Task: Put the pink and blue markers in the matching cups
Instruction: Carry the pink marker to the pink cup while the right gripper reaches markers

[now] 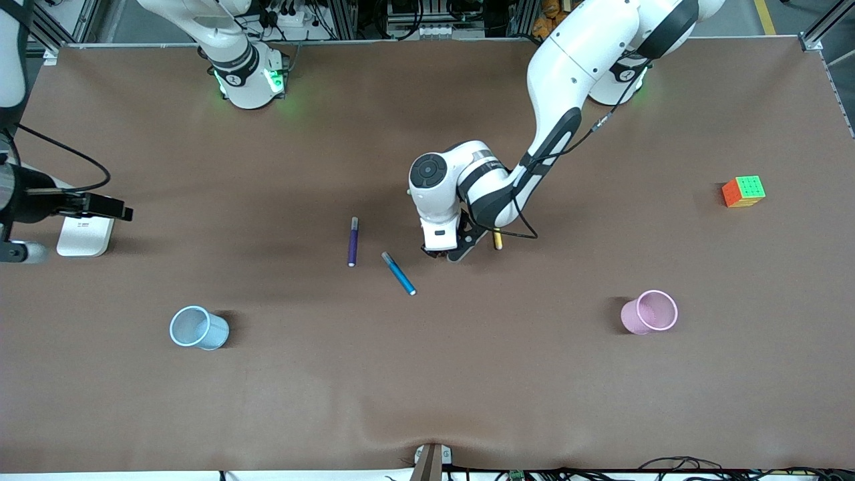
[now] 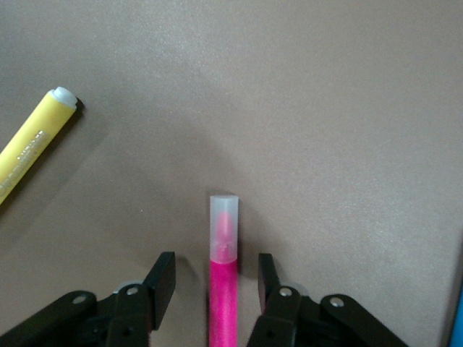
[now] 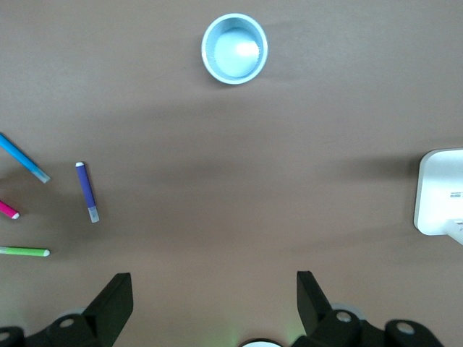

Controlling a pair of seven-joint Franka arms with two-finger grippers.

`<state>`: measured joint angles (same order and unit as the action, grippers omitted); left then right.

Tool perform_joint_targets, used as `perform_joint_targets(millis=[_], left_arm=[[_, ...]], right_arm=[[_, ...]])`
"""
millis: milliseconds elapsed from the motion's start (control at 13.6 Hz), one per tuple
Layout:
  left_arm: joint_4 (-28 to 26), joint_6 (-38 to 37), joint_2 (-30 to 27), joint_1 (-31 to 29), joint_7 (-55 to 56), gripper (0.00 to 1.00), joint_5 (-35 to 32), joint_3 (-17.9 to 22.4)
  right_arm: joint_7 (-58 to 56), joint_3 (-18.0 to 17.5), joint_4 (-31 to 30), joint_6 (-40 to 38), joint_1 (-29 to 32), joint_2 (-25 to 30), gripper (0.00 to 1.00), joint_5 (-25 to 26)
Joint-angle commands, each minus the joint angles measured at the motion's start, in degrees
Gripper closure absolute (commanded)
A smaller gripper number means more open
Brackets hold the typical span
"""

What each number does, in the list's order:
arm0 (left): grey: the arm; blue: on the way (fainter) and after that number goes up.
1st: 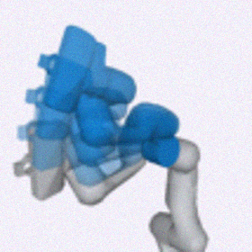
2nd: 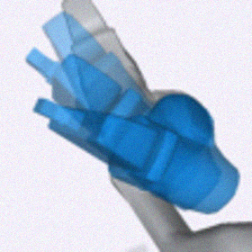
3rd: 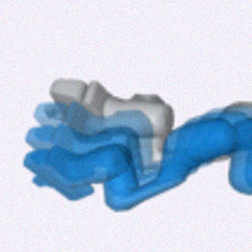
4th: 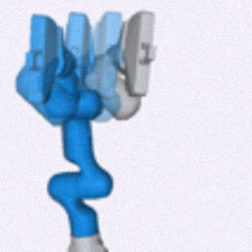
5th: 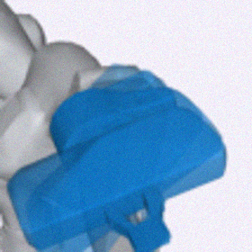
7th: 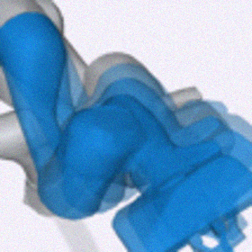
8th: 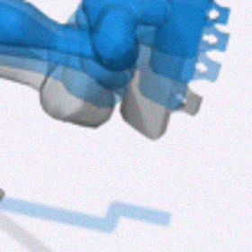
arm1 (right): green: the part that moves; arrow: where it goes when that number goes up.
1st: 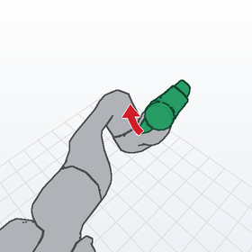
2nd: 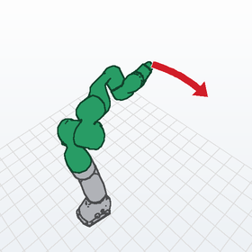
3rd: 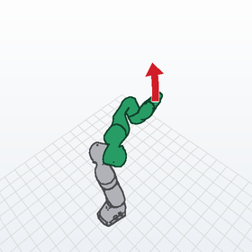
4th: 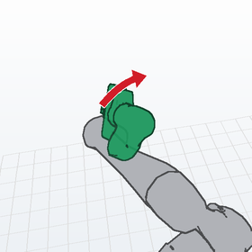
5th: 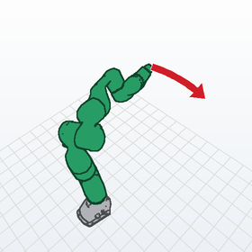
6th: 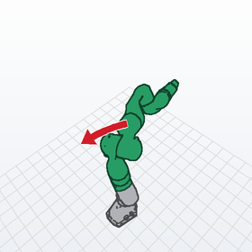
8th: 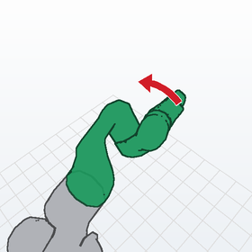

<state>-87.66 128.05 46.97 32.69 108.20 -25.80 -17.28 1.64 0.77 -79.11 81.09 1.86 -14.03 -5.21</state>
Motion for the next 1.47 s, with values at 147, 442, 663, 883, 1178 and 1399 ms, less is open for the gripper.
perform_joint_targets(millis=[147,442,663,883,1178,1399], left_arm=[[1.0,1.8,1.5,-0.1,1.3,0.62,-1.5,0.1],[1.0,1.9,1.4,-0.1,1.3,0.91,-1.6,0.1],[1.0,1.7,0.7,-0.7,0.4,1.00,-2.1,0.1],[1.0,-3.1,-2.8,-1.7,0.1,1.00,-3.2,0.1],[1.0,-10.2,-8.5,-3.0,-6.0,1.00,-5.6,0.1],[1.0,-18.2,-12.9,-5.9,-15.9,1.00,-5.6,0.1]], right_arm=[[1.0,0.1,0.8,1.1,-3.2,-0.7,0.00,0.2],[1.1,0.0,0.7,1.4,-5.5,-1.4,0.00,-0.3],[1.2,0.0,0.7,1.4,-6.0,-1.6,0.00,-0.5],[1.2,0.0,0.7,1.8,-6.8,-1.9,0.00,-0.5],[1.3,0.0,0.7,2.0,-7.7,-2.1,0.00,-0.6],[1.3,0.0,0.6,4.5,-9.9,-2.8,0.00,-0.5]])
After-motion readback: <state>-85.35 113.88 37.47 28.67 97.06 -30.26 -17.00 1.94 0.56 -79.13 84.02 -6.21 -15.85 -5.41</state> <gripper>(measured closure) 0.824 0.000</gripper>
